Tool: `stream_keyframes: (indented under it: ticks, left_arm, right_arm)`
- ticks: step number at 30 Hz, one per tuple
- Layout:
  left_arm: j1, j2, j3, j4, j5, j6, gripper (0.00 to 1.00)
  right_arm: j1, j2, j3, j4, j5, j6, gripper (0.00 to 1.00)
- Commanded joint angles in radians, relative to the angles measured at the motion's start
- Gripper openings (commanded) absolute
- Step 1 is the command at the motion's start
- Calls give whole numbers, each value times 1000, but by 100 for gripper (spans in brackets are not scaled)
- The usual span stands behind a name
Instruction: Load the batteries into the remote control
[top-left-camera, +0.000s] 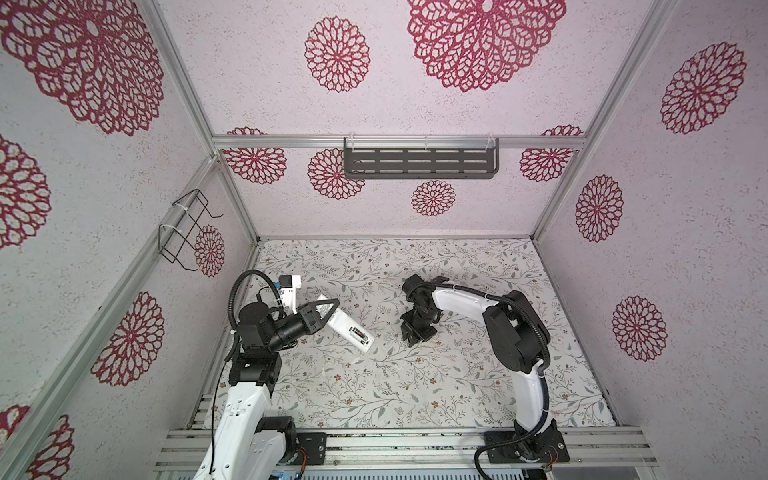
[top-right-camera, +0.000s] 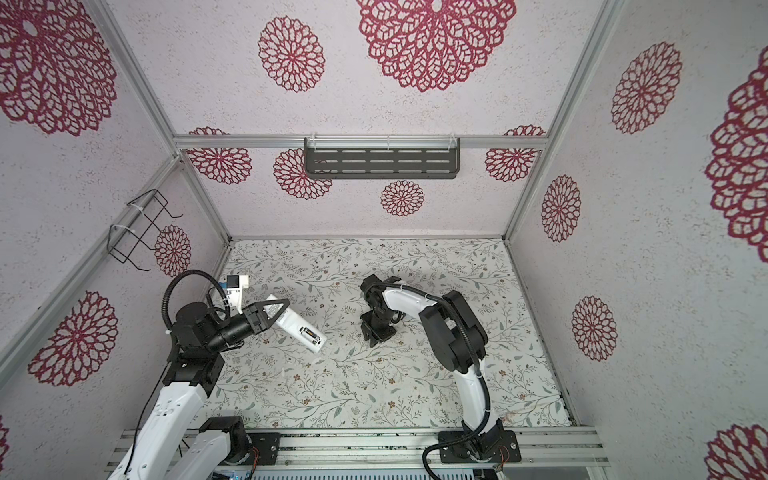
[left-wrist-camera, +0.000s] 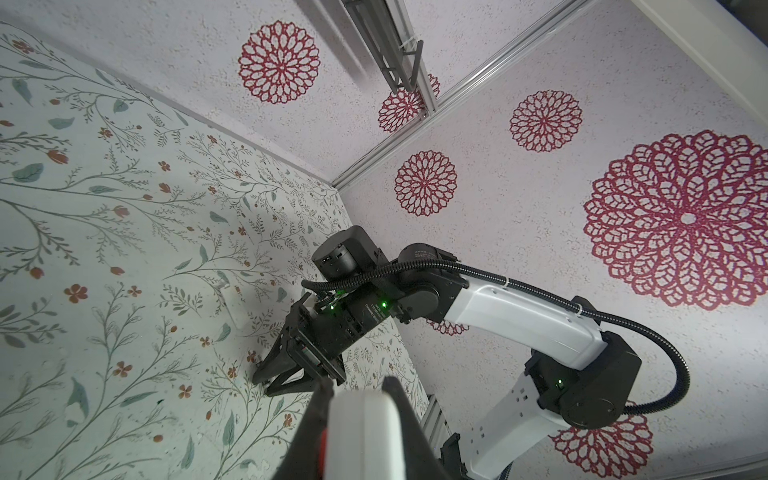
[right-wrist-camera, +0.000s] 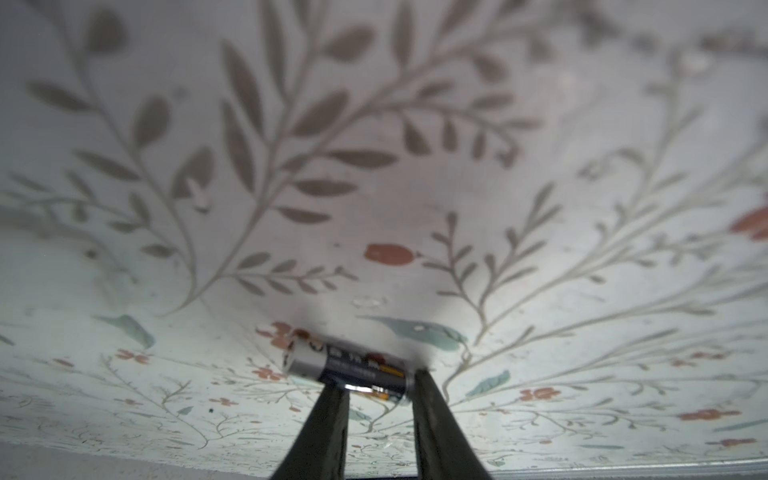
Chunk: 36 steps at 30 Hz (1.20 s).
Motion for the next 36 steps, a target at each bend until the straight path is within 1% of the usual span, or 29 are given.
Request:
stream_keyframes:
  ticks: [1, 3, 5, 7, 14, 15, 16, 18, 19, 21, 22, 24, 25, 28, 31, 34, 36]
  left_arm:
    - [-4, -17, 13, 11, 1, 15, 0]
    - [-2, -20, 15, 3, -4, 19, 0]
    - [-2, -23, 17, -6, -9, 25, 0]
    - [-1, -21, 20, -12, -12, 29, 0]
    - [12, -10, 29, -14, -14, 36, 0]
    - [14, -8, 29, -12, -15, 38, 0]
    - [17, -8, 29, -13, -15, 39, 0]
    - [23, -4, 31, -13, -16, 39, 0]
    - [26, -3, 33, -14, -14, 40, 0]
    - [32, 0, 36, -14, -14, 41, 0]
    - [36, 1, 38, -15, -13, 41, 0]
    - [37, 5, 42, -16, -12, 44, 0]
    - [39, 6, 44, -19, -11, 47, 0]
    - [41, 13, 54, -29, -12, 53, 0]
    - [42, 17, 70, -53, -18, 72, 0]
    - [46, 26, 75, -55, -23, 82, 0]
    - [48, 38, 73, -41, -20, 78, 0]
  right_arm:
    - [-10, 57, 36, -81, 120, -114, 32]
    - [-9, 61, 56, -93, 134, -146, 33]
    - [-7, 51, 71, -67, 121, -199, 35]
    - [-5, 35, 86, -81, 140, -230, 36]
    - [9, -93, 73, -96, 185, -381, 42]
    - [9, -115, 59, -88, 188, -413, 44]
    - [9, -138, 46, -71, 195, -446, 50]
    - [9, -171, 23, -40, 196, -508, 54]
    - [9, -184, 15, -15, 205, -548, 59]
    - [8, -193, 10, -9, 220, -623, 61]
    - [8, -187, 11, 2, 225, -680, 62]
    - [9, -162, 34, -34, 267, -758, 62]
    - [13, -152, 38, -28, 267, -809, 61]
    - [39, -120, 53, -54, 326, -918, 56]
    - [73, -99, 64, -72, 370, -977, 51]
    - [94, -102, 50, -48, 404, -995, 49]
    - [98, -102, 35, -31, 412, -1003, 45]
